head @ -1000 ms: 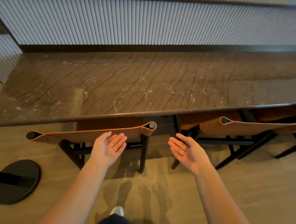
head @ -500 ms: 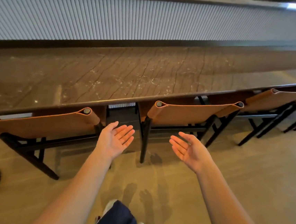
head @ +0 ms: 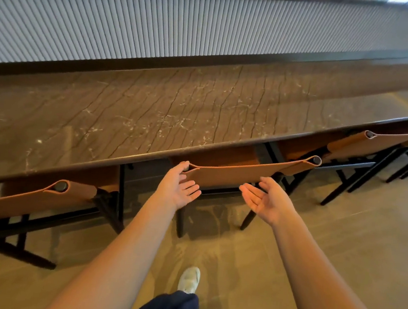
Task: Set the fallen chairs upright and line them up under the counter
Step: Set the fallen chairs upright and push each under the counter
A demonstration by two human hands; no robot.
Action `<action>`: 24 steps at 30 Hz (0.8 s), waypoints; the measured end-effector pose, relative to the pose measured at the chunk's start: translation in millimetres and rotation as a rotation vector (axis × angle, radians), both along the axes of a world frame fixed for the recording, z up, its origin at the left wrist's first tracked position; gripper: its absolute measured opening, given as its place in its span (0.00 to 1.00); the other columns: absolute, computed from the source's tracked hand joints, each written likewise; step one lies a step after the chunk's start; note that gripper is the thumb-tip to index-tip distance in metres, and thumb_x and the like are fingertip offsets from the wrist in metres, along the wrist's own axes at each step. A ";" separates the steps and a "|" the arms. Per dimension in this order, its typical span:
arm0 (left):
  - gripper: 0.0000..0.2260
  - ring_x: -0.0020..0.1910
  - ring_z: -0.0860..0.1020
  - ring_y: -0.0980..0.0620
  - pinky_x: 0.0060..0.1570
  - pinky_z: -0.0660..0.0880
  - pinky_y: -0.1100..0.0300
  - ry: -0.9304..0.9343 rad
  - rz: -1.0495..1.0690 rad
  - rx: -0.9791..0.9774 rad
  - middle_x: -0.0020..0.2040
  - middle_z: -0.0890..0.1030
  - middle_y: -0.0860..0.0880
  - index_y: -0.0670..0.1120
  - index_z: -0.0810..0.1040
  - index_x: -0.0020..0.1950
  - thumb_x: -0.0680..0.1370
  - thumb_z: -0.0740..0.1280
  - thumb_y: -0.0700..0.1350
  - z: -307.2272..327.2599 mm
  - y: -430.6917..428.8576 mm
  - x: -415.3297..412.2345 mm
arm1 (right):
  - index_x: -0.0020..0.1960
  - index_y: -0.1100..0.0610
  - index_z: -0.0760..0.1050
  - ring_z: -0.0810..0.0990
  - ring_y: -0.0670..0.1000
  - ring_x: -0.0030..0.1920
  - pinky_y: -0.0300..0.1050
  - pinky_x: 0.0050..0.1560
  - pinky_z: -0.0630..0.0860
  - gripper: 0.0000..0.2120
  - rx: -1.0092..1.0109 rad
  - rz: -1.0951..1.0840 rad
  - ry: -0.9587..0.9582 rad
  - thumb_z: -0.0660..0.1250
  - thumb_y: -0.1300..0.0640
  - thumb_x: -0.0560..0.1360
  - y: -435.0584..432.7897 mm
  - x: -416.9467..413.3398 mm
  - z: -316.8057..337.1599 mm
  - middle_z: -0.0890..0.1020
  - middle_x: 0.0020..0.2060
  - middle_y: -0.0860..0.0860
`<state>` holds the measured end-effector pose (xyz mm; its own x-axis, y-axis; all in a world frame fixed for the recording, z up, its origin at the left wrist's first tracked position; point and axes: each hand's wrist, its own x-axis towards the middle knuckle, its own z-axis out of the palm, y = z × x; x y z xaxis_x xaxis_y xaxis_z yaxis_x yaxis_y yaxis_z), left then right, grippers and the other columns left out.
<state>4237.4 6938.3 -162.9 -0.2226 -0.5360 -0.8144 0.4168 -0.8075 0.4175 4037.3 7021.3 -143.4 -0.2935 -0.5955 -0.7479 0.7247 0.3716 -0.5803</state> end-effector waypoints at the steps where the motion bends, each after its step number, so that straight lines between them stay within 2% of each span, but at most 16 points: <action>1: 0.31 0.66 0.71 0.39 0.58 0.73 0.45 -0.033 -0.005 0.004 0.69 0.70 0.39 0.44 0.65 0.73 0.74 0.72 0.50 0.3 -7.9 -9.0 | 0.77 0.57 0.56 0.81 0.59 0.52 0.49 0.45 0.78 0.26 0.002 -0.003 0.001 0.60 0.55 0.81 -9.3 -8.6 -0.4 0.76 0.63 0.64; 6: 0.22 0.63 0.74 0.41 0.57 0.74 0.45 -0.175 0.053 0.067 0.66 0.74 0.40 0.47 0.69 0.66 0.75 0.71 0.48 -8.4 -29.2 -42.6 | 0.77 0.58 0.53 0.78 0.61 0.57 0.52 0.49 0.77 0.29 0.035 -0.035 -0.039 0.62 0.55 0.80 -44.4 -45.8 -11.1 0.72 0.66 0.65; 9: 0.24 0.65 0.73 0.41 0.59 0.73 0.42 -0.176 0.121 0.135 0.67 0.73 0.41 0.47 0.68 0.69 0.75 0.71 0.48 -18.7 -30.9 -57.4 | 0.75 0.59 0.58 0.74 0.62 0.64 0.56 0.52 0.75 0.28 0.126 -0.004 -0.055 0.64 0.54 0.79 -60.6 -67.8 -24.4 0.69 0.68 0.64; 11: 0.21 0.67 0.71 0.40 0.59 0.72 0.39 -0.159 0.189 0.158 0.67 0.72 0.41 0.46 0.69 0.67 0.76 0.70 0.48 -24.9 -37.6 -66.7 | 0.73 0.59 0.62 0.70 0.61 0.67 0.60 0.57 0.73 0.27 0.220 0.037 -0.016 0.66 0.53 0.77 -72.7 -84.3 -33.8 0.70 0.68 0.62; 14: 0.19 0.64 0.73 0.37 0.55 0.75 0.39 -0.149 0.363 0.172 0.64 0.74 0.41 0.45 0.71 0.65 0.76 0.70 0.46 -34.4 -48.5 -77.1 | 0.68 0.58 0.67 0.69 0.61 0.67 0.63 0.61 0.71 0.23 0.304 0.052 0.013 0.68 0.53 0.76 -87.8 -109.3 -44.7 0.71 0.65 0.61; 16: 0.20 0.58 0.76 0.36 0.51 0.78 0.38 -0.172 0.448 0.149 0.61 0.76 0.40 0.45 0.72 0.65 0.75 0.71 0.41 -38.9 -50.1 -85.5 | 0.66 0.58 0.70 0.73 0.62 0.63 0.63 0.55 0.73 0.19 0.297 0.073 -0.026 0.67 0.55 0.76 -96.5 -124.5 -46.4 0.74 0.62 0.62; 18: 0.18 0.49 0.78 0.38 0.40 0.80 0.41 -0.237 0.520 0.143 0.59 0.77 0.38 0.42 0.73 0.62 0.74 0.70 0.35 -43.1 -52.5 -92.1 | 0.63 0.58 0.72 0.77 0.63 0.55 0.63 0.43 0.77 0.15 0.277 0.053 -0.052 0.65 0.57 0.77 -104.3 -137.9 -51.3 0.77 0.57 0.62; 20: 0.18 0.46 0.78 0.37 0.31 0.79 0.44 -0.294 0.591 0.152 0.57 0.77 0.37 0.40 0.73 0.61 0.72 0.66 0.29 -45.8 -56.1 -95.7 | 0.62 0.60 0.72 0.79 0.64 0.50 0.61 0.32 0.78 0.12 0.256 0.040 -0.071 0.62 0.60 0.79 -111.7 -148.4 -57.7 0.79 0.55 0.62; 24: 0.19 0.47 0.79 0.33 0.29 0.78 0.44 -0.391 0.647 0.176 0.55 0.77 0.34 0.38 0.73 0.59 0.71 0.62 0.24 -42.4 -57.0 -98.2 | 0.62 0.64 0.70 0.78 0.65 0.47 0.62 0.30 0.78 0.13 0.244 0.069 -0.047 0.56 0.70 0.79 -121.1 -157.9 -69.7 0.76 0.53 0.64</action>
<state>4139.2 6881.3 -205.2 0.4114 -0.3168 -0.8546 0.6768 -0.5218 0.5193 3879.4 6900.3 -213.0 -0.2195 -0.4128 -0.8840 0.7170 0.5462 -0.4331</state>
